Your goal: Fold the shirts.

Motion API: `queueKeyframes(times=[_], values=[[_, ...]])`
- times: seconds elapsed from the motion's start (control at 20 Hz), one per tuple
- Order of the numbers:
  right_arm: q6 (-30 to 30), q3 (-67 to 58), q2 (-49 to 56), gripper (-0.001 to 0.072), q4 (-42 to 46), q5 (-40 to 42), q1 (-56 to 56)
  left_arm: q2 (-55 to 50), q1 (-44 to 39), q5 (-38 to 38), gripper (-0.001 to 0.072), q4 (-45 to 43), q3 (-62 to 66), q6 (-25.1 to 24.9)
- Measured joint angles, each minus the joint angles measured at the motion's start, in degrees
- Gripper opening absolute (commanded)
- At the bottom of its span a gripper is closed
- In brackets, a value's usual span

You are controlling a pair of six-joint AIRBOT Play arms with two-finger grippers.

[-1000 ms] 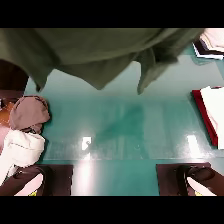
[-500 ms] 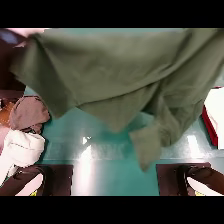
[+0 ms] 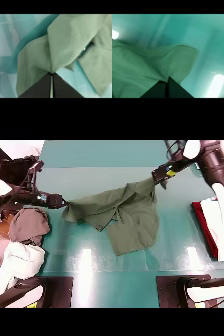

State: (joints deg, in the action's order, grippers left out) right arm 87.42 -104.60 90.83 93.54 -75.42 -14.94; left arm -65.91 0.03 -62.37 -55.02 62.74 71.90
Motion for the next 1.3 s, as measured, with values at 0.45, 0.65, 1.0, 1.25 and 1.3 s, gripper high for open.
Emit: queueKeyframes(times=[0.45, 0.65, 1.0, 1.25, 1.3], values=[[0.83, -10.14, 3.58, 0.0449, -17.90, -3.63, 10.67, -9.94, 9.01, -2.51, 0.0500, 1.57, 18.84, 5.29], [0.85, -3.89, -3.50, 0.0449, -22.32, -4.83, 14.64, -9.97, 9.66, -10.84, 0.0500, 3.17, 16.87, 5.62], [0.59, 14.21, -17.55, 0.0449, -24.48, 0.57, 16.17, -7.87, -4.09, -3.43, 0.0500, 8.02, -5.07, 6.54], [0.55, 23.67, -24.55, 0.0449, -24.87, 6.75, 16.31, -7.43, -12.61, 6.23, 0.0501, 13.40, -17.07, 8.22], [0.55, 24.68, -25.38, 0.0449, -24.83, 7.52, 16.35, -7.37, -14.05, 8.41, 0.0500, 14.27, -18.27, 8.52]])
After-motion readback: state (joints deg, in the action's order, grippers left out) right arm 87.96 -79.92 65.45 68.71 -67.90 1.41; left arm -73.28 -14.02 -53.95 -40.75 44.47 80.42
